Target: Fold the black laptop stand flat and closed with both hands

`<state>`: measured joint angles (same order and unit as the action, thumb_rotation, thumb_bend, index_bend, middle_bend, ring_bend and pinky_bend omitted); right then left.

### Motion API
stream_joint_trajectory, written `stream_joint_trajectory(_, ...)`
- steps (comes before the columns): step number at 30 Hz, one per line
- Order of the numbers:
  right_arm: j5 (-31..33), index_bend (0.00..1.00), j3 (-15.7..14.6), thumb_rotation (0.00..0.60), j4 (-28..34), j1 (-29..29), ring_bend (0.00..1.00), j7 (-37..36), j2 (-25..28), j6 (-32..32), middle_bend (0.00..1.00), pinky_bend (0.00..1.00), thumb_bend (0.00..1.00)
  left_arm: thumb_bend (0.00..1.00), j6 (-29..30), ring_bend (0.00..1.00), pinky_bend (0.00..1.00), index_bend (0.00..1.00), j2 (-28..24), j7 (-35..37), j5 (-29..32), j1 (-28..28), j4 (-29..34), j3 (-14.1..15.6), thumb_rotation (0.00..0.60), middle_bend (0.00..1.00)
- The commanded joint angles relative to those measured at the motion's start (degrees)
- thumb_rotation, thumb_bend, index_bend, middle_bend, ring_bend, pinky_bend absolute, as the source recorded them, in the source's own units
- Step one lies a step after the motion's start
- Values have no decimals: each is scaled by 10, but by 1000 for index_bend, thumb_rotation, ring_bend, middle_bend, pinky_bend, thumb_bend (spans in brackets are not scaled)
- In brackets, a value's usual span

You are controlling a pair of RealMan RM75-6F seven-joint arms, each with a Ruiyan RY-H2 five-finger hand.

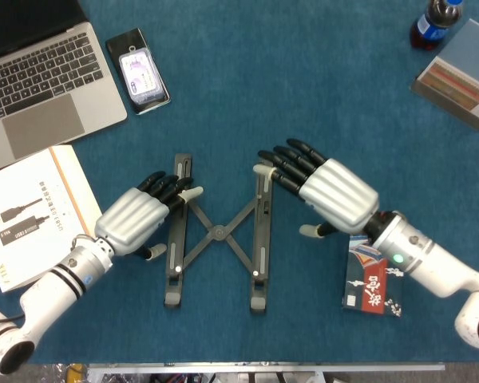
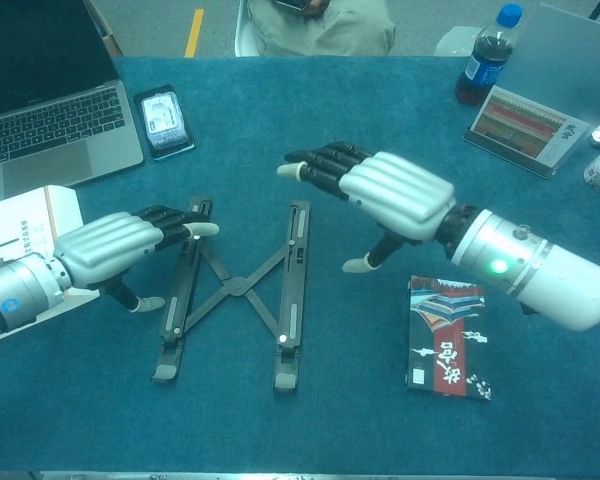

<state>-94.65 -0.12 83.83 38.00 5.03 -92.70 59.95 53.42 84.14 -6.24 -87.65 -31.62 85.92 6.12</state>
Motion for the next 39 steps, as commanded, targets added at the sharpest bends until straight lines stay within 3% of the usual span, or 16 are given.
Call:
stream_joint_trajectory(1,4,0,-3,600,-5,4,0,4,-9,-10,0,0,0,246,-10,0,0,0,4,-6,10,-2,-2,-2,600,0)
stream_joint_trajectory(17,14,0,-7,600,-60,17,0,16,-69,-41,0,0,0,246,-37,0,0,0,9,-42,47,-7,6,-7,600,0)
stream_joint_trajectory(39,9,0,-1,600,-145,28,0,-15,-136,-29,0,0,14,246,-41,0,0,0,7,-40,62,-8,22,-10,600,0)
